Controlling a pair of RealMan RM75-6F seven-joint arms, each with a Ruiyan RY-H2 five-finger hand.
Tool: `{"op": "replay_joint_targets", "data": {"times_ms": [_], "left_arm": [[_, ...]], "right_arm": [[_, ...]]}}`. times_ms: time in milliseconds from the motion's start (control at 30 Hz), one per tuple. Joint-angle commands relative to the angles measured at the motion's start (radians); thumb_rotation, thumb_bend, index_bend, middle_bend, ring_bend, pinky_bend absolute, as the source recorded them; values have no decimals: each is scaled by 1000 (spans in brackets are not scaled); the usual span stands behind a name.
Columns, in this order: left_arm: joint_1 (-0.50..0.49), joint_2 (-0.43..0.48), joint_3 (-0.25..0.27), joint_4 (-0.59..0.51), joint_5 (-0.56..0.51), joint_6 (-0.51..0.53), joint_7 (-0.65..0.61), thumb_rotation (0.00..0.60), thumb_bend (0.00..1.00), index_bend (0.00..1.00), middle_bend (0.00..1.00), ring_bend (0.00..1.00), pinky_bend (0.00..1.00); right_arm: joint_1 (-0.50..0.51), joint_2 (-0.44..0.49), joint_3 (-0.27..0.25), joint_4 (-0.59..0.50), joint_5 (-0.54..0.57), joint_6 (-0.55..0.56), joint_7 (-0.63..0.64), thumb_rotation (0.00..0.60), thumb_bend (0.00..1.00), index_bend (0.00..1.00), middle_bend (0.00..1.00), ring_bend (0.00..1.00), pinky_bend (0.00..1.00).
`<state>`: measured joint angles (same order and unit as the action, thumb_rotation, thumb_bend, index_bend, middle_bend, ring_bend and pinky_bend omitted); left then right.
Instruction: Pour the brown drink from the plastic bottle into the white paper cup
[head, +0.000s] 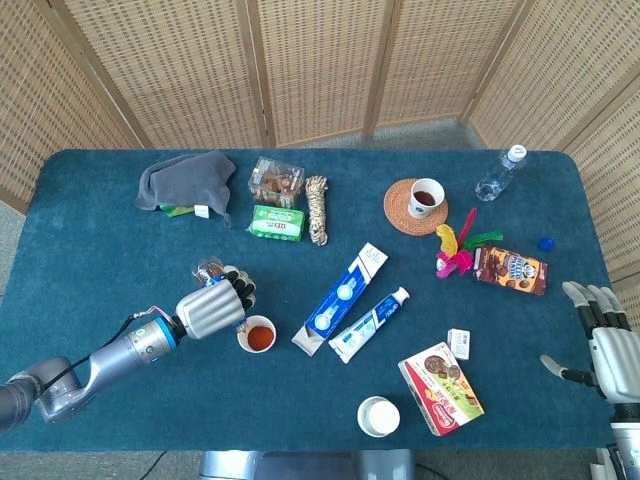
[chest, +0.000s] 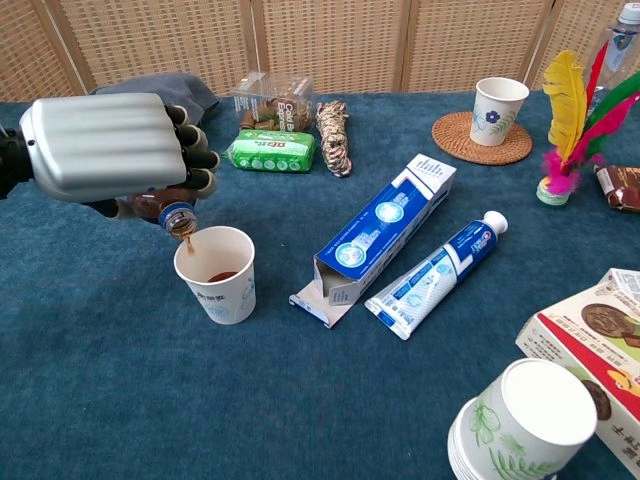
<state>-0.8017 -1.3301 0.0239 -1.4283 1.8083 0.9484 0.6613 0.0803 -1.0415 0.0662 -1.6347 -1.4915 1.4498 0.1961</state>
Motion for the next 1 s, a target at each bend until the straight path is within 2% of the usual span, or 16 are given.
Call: {"op": "replay_joint_targets", "data": {"times_ms": [33, 700, 1000], "left_arm": [[-1, 3, 0, -3, -1, -3, 10, 600, 408, 417, 355, 324, 429], [11, -14, 3, 10, -12, 6, 52, 600, 408, 426, 361, 324, 428], [31, -34, -1, 13, -37, 41, -9, 600, 408, 426, 359, 324, 429]], "right_arm": [[0, 1, 0, -1, 0, 0, 1, 600, 0, 0, 0, 0, 0], [-4, 6, 2, -3, 0, 6, 4, 600, 0, 0, 0, 0, 0], [-3, 4, 1, -3, -2, 5, 0, 600, 0, 0, 0, 0, 0]]}}
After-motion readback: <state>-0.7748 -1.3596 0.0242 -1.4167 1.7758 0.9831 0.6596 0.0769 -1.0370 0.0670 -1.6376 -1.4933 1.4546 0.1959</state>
